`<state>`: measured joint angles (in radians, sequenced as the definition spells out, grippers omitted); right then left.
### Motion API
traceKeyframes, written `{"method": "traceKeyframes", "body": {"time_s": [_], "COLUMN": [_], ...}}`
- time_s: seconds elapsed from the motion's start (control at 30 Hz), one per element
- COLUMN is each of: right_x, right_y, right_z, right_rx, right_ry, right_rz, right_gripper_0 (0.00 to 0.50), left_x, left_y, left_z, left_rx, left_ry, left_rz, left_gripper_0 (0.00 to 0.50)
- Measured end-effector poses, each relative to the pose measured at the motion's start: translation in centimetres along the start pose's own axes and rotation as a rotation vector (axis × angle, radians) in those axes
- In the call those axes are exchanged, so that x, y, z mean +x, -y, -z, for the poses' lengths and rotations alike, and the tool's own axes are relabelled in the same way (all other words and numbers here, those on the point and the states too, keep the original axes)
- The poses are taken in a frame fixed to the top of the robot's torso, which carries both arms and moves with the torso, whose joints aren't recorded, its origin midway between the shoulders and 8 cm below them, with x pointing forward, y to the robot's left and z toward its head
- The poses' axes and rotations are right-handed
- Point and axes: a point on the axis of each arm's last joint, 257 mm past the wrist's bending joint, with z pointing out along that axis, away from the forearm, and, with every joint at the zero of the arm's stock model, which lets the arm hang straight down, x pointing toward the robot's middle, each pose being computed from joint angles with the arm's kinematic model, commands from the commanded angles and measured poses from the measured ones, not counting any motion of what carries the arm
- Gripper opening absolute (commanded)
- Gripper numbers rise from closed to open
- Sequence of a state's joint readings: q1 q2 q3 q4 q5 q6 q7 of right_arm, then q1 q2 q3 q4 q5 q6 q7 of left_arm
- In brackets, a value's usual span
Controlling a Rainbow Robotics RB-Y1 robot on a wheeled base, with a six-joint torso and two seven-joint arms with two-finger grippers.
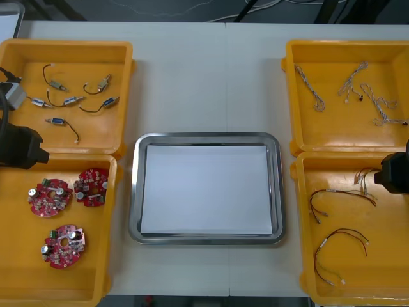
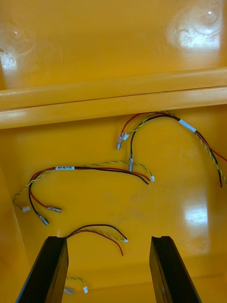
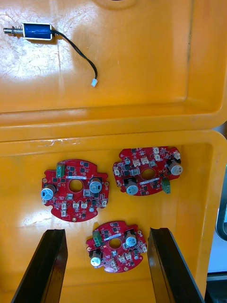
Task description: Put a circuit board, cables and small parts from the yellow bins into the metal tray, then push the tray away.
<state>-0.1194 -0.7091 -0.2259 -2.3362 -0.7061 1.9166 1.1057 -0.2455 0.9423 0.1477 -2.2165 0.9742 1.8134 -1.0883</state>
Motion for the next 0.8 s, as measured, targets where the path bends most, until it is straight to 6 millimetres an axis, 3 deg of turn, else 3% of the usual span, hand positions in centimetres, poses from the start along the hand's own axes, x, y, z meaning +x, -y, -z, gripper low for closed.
{"method": "traceKeyframes", "body": {"time_s": [0.8], "right_x": [0.0], "right_y": [0.0], "right_z": [0.0], "right_rx": [0.0], "right_ry": [0.0], "right_rz": [0.0], "right_gripper_0": [0.5], "left_x": [0.0], "left_y": [0.0], "left_z": [0.0], "left_rx": [0.0], "left_ry": [0.0], "left_rz": [0.0], "left_gripper_0": [0.5]}}
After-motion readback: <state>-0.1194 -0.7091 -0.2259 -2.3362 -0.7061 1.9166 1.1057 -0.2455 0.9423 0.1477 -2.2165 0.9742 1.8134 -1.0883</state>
